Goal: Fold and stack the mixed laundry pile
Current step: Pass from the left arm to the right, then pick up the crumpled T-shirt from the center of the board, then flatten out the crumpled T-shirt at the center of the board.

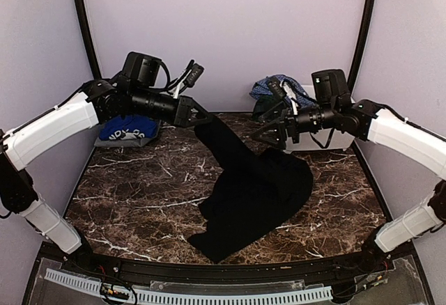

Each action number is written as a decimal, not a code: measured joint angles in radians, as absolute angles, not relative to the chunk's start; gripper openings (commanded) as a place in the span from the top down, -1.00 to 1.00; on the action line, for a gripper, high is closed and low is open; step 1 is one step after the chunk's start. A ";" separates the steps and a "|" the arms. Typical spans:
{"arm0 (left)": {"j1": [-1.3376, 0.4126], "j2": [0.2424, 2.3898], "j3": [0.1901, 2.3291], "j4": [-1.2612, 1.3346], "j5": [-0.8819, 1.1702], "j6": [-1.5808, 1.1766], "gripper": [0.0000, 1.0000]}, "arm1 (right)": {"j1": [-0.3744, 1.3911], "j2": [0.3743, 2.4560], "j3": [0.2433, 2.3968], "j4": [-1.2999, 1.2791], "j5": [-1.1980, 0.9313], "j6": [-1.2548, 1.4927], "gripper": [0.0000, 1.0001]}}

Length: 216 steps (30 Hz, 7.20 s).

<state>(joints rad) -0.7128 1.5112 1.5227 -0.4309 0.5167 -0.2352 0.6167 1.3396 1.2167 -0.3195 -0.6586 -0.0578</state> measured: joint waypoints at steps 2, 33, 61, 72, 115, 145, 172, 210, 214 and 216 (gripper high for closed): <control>-0.713 1.511 1.532 -0.450 0.538 -0.221 1.00 | 0.646 1.384 1.250 -0.308 -0.670 -0.097 -0.93; -0.532 1.221 1.134 -0.241 0.443 -0.442 -0.60 | 0.698 1.430 1.608 -0.297 -0.376 -0.146 1.00; -0.952 1.660 0.868 0.220 0.029 -0.399 -0.35 | 0.686 1.362 1.771 -0.406 -0.130 -0.073 1.00; -0.914 1.512 0.915 0.278 -0.067 -0.372 -0.58 | 0.686 1.251 1.789 -0.427 -0.112 -0.065 1.00; -0.787 1.155 1.251 -0.046 -0.320 -0.035 1.00 | 0.686 1.177 1.959 -0.553 -0.063 -0.114 1.00; -0.788 0.797 1.785 -0.846 -0.234 -0.253 1.00 | 0.794 1.200 2.135 -0.491 -0.363 0.112 1.00; -0.001 1.528 1.301 -0.421 -0.217 -0.238 1.00 | 0.673 2.218 2.130 -0.151 0.056 -0.144 1.00; 0.015 0.965 1.577 -0.558 0.138 -0.166 1.00 | 0.877 1.425 1.863 -0.115 0.144 -0.276 1.00; 0.015 0.875 1.666 -0.597 0.175 -0.166 1.00 | 0.983 1.313 1.853 -0.120 0.193 -0.314 1.00; 0.014 0.859 1.703 -0.597 0.185 -0.168 1.00 | 1.008 1.293 1.857 -0.120 0.219 -0.328 1.00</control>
